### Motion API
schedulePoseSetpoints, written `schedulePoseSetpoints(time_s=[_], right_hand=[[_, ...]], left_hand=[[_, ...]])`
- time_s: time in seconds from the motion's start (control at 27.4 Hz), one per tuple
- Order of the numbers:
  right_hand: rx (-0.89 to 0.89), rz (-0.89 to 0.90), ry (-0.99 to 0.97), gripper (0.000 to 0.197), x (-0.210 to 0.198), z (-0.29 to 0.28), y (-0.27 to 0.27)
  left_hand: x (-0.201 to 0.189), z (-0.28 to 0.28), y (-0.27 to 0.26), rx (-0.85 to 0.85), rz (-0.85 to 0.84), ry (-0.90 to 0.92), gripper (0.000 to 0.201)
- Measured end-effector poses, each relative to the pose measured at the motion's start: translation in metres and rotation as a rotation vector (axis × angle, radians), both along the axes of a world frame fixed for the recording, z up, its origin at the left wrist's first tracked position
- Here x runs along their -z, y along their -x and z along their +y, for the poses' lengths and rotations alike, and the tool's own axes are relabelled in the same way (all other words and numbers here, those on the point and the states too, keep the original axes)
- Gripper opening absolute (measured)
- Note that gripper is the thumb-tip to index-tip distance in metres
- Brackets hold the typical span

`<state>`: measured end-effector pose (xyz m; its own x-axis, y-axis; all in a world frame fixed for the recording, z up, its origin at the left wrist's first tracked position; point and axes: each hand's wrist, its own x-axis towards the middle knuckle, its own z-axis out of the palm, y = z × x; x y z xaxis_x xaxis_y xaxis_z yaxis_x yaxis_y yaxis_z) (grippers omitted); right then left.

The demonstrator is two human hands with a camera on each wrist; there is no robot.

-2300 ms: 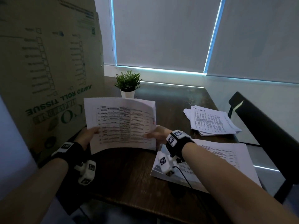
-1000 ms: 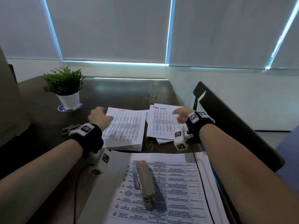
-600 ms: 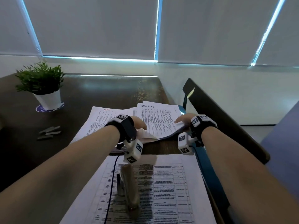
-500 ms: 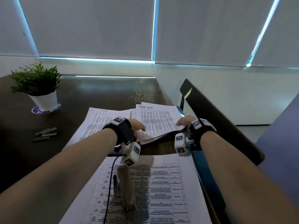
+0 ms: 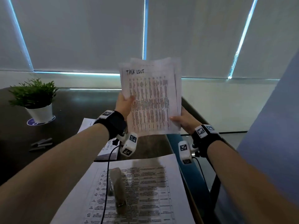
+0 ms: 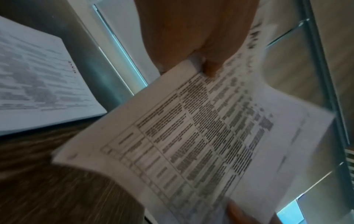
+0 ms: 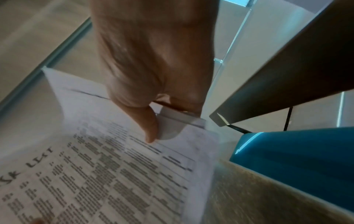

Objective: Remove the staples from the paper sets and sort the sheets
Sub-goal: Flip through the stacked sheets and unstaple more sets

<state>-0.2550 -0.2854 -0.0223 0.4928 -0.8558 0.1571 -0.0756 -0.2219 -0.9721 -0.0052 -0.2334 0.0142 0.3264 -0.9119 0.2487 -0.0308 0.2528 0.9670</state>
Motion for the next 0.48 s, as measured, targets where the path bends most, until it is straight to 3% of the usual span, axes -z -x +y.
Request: schedulePoseSetpoints(time_s=[0.07, 0.22, 0.37, 0.4, 0.48], right_hand=[[-0.001, -0.031, 0.0, 0.057, 0.0, 0.005, -0.002], [0.045, -0.216, -0.092, 0.052, 0.009, 0.021, -0.015], [0.068, -0.403, -0.048, 0.054, -0.011, 0.02, -0.019], [0.049, -0.393, -0.047, 0.053, -0.015, 0.016, -0.016], [0.051, -0.185, -0.07, 0.052, -0.007, 0.008, -0.015]], left_hand=[[0.004, 0.011, 0.005, 0.023, 0.015, 0.012, 0.02], [0.032, 0.022, 0.018, 0.007, 0.0, -0.07, 0.018], [0.006, 0.017, 0.028, -0.121, 0.125, 0.067, 0.019], [0.001, 0.013, 0.024, -0.127, 0.143, 0.092, 0.02], [0.013, 0.004, 0.015, -0.078, 0.105, 0.012, 0.022]])
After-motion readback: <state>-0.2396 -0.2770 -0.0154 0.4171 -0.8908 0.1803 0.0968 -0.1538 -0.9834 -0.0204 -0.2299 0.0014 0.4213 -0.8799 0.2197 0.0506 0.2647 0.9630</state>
